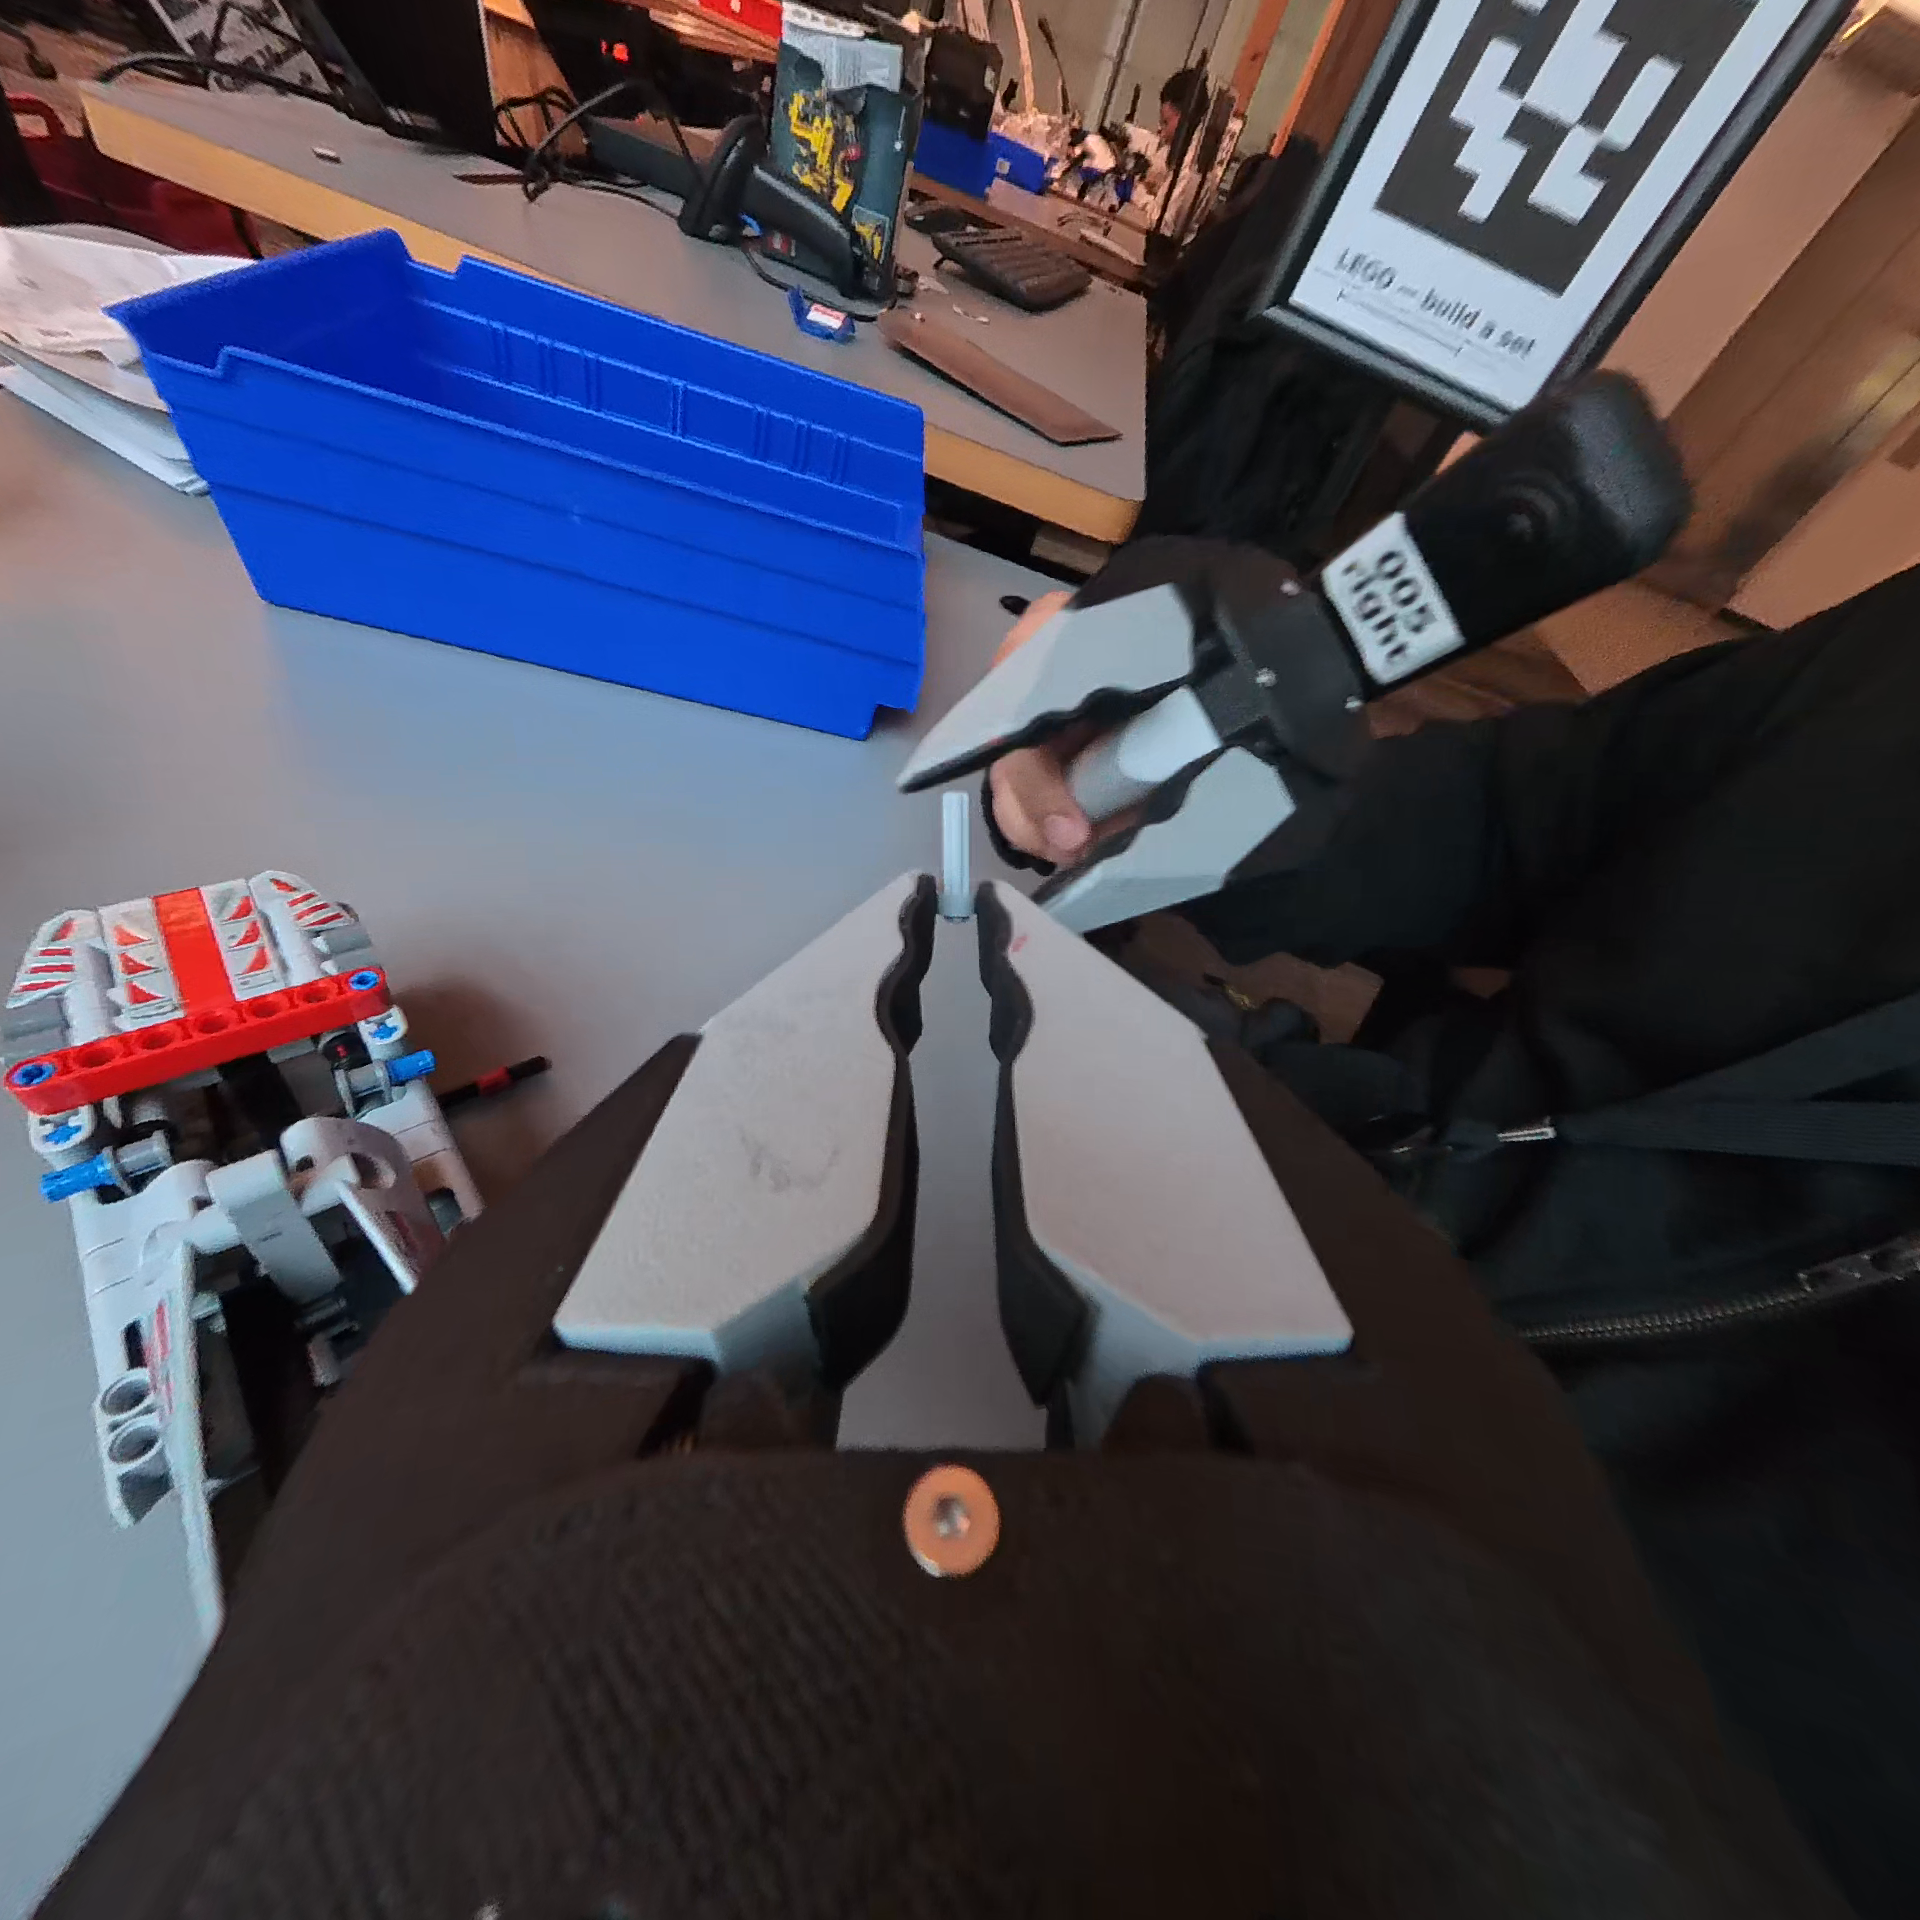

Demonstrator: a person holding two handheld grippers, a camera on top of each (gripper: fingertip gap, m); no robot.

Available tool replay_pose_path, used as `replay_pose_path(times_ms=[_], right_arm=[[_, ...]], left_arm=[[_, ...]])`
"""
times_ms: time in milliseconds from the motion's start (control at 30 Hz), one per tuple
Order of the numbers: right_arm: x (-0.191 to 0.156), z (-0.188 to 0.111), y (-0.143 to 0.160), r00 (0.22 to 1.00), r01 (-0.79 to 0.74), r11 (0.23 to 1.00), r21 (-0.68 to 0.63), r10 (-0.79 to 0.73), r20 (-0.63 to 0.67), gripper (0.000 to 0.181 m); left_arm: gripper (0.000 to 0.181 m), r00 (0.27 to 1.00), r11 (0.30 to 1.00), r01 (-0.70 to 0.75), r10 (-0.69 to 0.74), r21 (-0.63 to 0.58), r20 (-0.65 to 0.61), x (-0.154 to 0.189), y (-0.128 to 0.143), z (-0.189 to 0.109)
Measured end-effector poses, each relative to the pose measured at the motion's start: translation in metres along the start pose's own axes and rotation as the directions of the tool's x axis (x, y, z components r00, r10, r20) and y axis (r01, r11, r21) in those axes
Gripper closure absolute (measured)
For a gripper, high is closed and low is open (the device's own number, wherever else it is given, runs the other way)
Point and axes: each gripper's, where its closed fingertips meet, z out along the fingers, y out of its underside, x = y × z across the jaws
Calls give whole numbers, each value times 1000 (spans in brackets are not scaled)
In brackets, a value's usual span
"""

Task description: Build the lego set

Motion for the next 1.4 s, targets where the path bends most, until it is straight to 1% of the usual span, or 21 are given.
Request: replay_pose_path(times_ms=[67, 100, 133, 233, 300, 367, 467, 533, 600, 667, 700, 767, 833, 867, 967, 1033, 1067, 1133, 1167, 1300, 1400], right_arm=[[3, 2, 6, 1000, 18, 999, -35, -18, -12, 152], [2, 2, 5, 999, 42, 998, -38, -43, -22, 161], [3, 1, 3, 997, 70, 997, -40, -71, -40, 179], [10, 3, 2, 985, 114, 990, -81, -123, -118, 180], [14, 4, -4, 981, 94, 994, -60, -103, -166, 181], [12, 7, -7, 984, 65, 996, -54, -72, -160, 181], [10, 9, -5, 982, 80, 995, -66, -90, -165, 181], [2, 11, -4, 992, 62, 996, -61, -68, -105, 179], [-9, 8, -2, 999, 34, 998, -49, -34, 8, 167], [-9, 0, -3, 993, -48, 999, -24, 50, 107, 174], [-2, -5, -4, 987, -102, 995, -20, 104, 126, 173], [10, -9, -3, 969, -184, 982, -40, 188, 158, 166], [6, -8, -7, 915, -316, 948, -50, 318, 247, 172], [5, -6, -14, 865, -424, 905, -31, 414, 283, 171], [10, -3, -36, 645, -721, 691, 39, 650, 402, 166], [21, -2, -41, 513, -835, 547, 60, 735, 444, 177], [24, -1, -40, 470, -861, 506, 50, 754, 459, 180], [25, 0, -40, 432, -881, 471, 42, 766, 475, 177], [24, 0, -41, 425, -884, 465, 41, 765, 483, 181], [19, 6, -43, 362, -912, 411, 17, 781, 510, 171], [17, 12, -40, 353, -916, 402, 15, 786, 507, 181]], left_arm=[[175, 999, 999, 29, -28, 33, -29, 3, -4, 1], [175, 999, 998, 37, -36, 45, -24, 2, -5, 2], [175, 999, 997, 41, -40, 58, -18, 1, -6, 3], [174, 997, 986, 83, -83, 142, -1, -4, -15, 4], [175, 992, 970, 129, -123, 205, -38, -1, -20, 7], [175, 988, 965, 155, -147, 210, -54, 0, -18, 13], [175, 993, 973, 120, -117, 199, -26, -2, -16, 11], [174, 996, 983, 84, -83, 166, -15, -1, -13, 10], [174, 999, 997, 35, -36, 69, 9, -1, -4, 10], [175, 994, 997, -57, 62, -49, 95, -10, 9, 8], [175, 991, 993, -86, 93, -76, 96, -8, 11, 8], [175, 993, 993, -103, 106, -50, 52, 2, 6, 10], [175, 994, 995, -102, 101, 20, 44, 5, -3, 12], [175, 992, 990, -115, 111, 76, 65, 3, -10, 11], [175, 982, 952, -172, 145, 255, 123, 5, -29, 8], [175, 963, 942, -236, 195, 237, 184, 2, -28, 9], [175, 949, 935, -279, 232, 221, 216, 2, -27, 10], [175, 923, 926, -334, 283, 178, 260, 0, -24, 12], [175, 912, 924, -348, 293, 162, 287, -3, -24, 11], [175, 885, 920, -375, 318, 116, 341, -9, -20, 12], [175, 856, 908, -411, 355, 80, 375, -10, -19, 14]])
